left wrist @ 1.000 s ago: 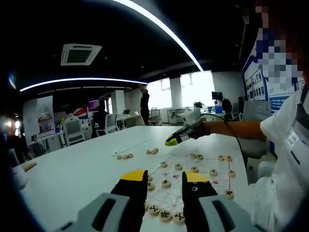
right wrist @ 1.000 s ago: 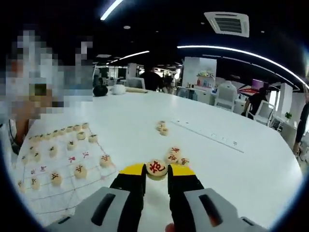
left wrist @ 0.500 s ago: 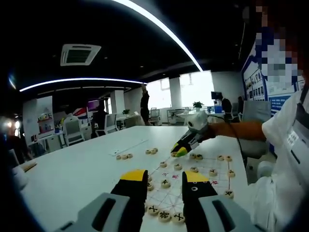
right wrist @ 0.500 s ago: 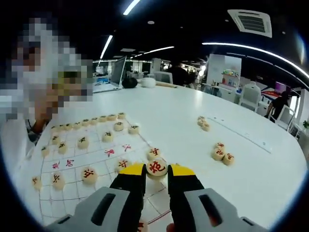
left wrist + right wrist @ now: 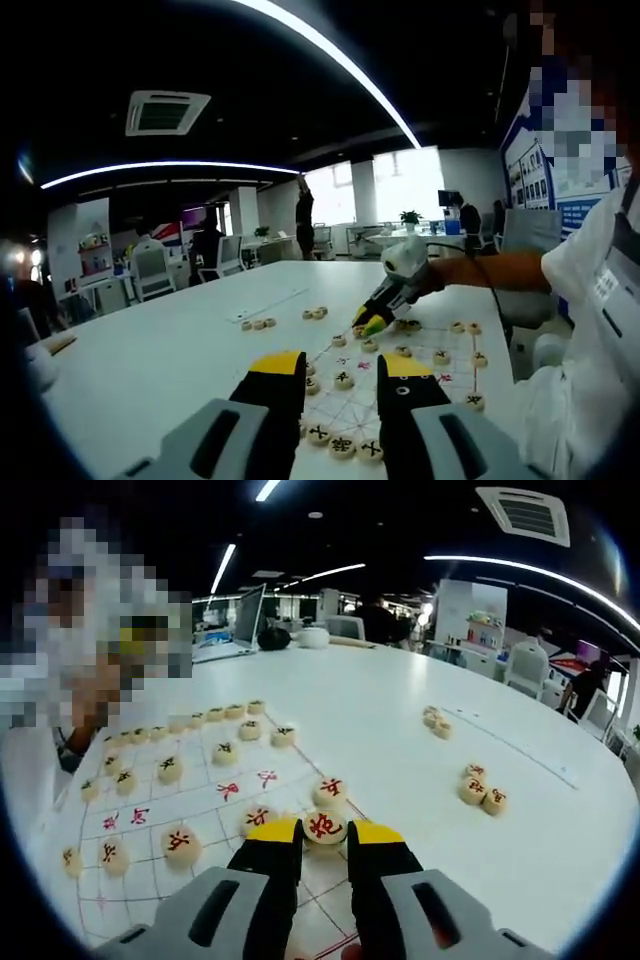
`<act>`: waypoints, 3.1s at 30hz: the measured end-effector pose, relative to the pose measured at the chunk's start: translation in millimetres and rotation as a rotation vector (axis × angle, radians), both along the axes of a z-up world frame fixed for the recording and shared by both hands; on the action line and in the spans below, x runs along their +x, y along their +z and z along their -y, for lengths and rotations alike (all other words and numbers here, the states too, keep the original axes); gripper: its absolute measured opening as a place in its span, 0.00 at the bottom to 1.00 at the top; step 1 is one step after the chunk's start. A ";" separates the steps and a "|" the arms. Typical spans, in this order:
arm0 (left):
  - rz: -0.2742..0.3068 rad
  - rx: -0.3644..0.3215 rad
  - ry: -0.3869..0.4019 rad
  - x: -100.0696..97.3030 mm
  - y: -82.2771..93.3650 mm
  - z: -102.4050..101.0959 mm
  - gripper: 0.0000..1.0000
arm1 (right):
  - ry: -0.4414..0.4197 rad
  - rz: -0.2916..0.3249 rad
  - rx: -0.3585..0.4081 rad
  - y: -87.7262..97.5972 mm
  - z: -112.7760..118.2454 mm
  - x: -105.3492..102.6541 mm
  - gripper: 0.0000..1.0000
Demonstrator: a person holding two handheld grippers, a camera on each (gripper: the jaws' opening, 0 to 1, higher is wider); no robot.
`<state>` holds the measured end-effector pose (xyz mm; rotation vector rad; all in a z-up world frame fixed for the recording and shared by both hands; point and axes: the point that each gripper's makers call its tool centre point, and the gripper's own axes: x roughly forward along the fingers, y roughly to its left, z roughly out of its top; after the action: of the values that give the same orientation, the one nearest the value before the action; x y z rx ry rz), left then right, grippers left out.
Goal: Pick up the chess pieces one by one and place each piece onto its starting position on the chessboard, setting the pieces on their correct points until all the chess pieces are arranged in the starting layout
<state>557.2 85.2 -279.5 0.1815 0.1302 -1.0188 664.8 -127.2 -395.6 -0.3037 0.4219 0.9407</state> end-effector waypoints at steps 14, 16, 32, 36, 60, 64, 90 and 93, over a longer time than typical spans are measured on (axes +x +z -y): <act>-0.001 0.000 0.001 1.4 0.0 -1.2 0.30 | -0.036 0.002 0.036 9.2 5.1 5.6 0.30; 0.000 0.000 0.000 1.4 0.4 -1.1 0.30 | -0.061 0.007 0.043 12.7 9.6 8.4 0.30; 0.004 0.002 -0.001 1.1 1.5 -1.7 0.30 | -0.365 0.001 0.074 11.0 49.5 65.1 0.37; 0.005 0.001 -0.001 0.6 2.1 -2.4 0.30 | -0.377 -0.018 0.048 0.0 45.2 79.1 0.37; 0.014 -0.014 0.019 4.2 6.4 -7.7 0.29 | -0.483 0.008 -0.001 -7.9 57.7 131.8 0.19; 0.015 -0.014 0.016 3.1 6.7 -6.8 0.29 | -0.451 0.043 -0.003 0.9 57.2 122.8 0.19; -0.007 0.012 -0.010 -0.3 -4.1 2.6 0.29 | 0.022 0.091 0.084 45.4 13.3 -104.0 0.19; -0.014 0.015 -0.016 -1.0 -5.5 3.9 0.29 | 0.055 0.081 0.082 44.3 12.6 -119.2 0.19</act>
<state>556.2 81.3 -284.9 0.1890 0.1490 -1.0353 545.5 -139.8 -351.3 -0.2790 0.3017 0.9935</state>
